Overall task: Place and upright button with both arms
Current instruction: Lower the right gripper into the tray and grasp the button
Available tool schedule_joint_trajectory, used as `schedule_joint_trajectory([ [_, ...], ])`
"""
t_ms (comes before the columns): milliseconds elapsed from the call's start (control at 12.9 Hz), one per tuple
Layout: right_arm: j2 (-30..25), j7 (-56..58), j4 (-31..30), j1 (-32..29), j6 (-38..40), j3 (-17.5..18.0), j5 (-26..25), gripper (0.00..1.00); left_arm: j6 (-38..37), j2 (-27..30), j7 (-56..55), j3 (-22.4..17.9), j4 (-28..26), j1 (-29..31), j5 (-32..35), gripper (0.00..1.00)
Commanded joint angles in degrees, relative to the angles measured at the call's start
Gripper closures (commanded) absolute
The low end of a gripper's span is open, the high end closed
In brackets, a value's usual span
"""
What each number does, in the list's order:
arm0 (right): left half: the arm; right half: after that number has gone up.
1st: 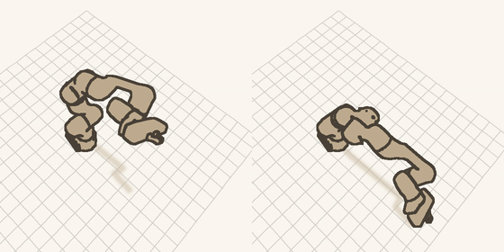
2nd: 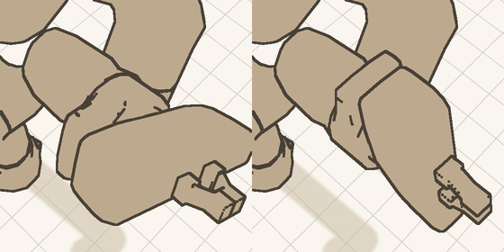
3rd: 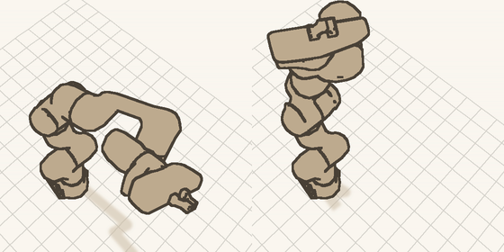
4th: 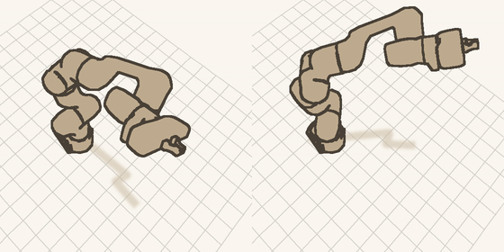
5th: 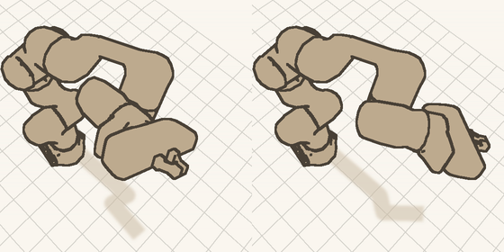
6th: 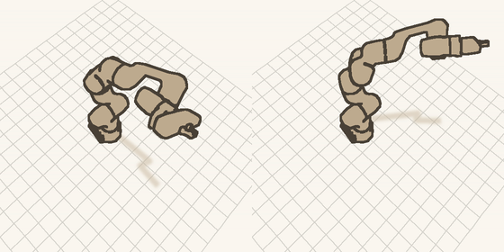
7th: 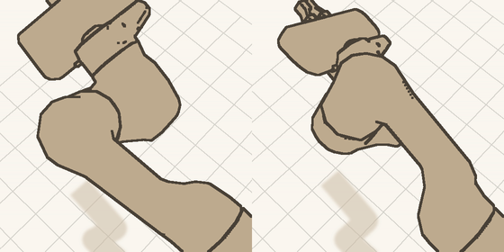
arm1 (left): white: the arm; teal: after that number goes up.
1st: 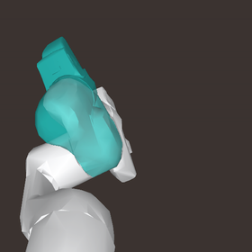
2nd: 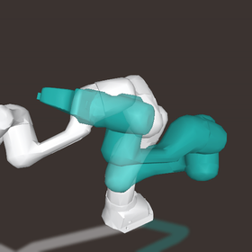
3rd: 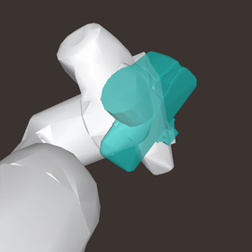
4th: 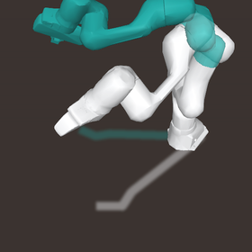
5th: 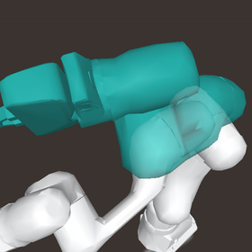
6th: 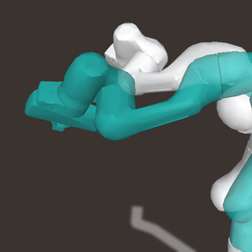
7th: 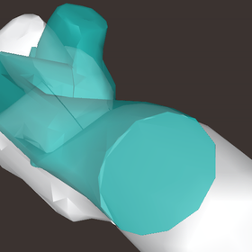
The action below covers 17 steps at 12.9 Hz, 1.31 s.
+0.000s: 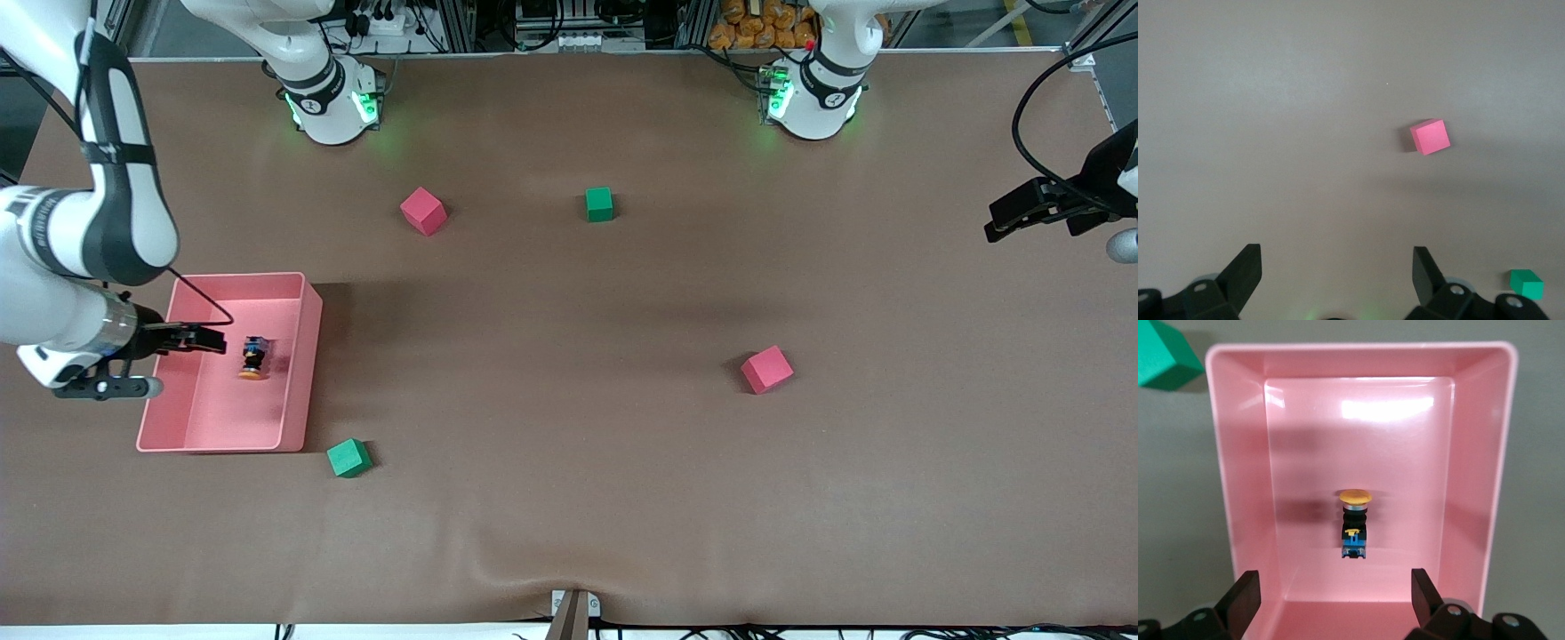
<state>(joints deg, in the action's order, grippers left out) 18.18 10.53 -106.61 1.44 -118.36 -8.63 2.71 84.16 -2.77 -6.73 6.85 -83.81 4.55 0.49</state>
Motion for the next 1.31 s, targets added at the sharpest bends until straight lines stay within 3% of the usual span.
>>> schedule_joint_trajectory([
  [0,-0.16,4.06,-5.87,-0.12,-6.77,-0.24,2.55,0.0,0.39,0.93,-0.3,0.18,-1.1,0.46,-0.75,0.0],
  [386,2.55,8.0,-11.61,-2.23,-16.45,-0.33,4.23,0.0,0.91,0.93,-0.3,0.18,-1.45,0.37,-0.84,0.0],
  [618,5.89,8.54,-11.34,-2.06,-17.6,-0.33,11.86,0.0,0.91,1.02,-0.13,0.18,-1.98,0.46,-0.84,0.0],
  [1236,10.74,13.73,-11.08,-1.8,-23.49,-0.33,12.49,0.01,0.91,1.1,0.22,0.18,-2.5,0.46,-0.75,0.0],
])
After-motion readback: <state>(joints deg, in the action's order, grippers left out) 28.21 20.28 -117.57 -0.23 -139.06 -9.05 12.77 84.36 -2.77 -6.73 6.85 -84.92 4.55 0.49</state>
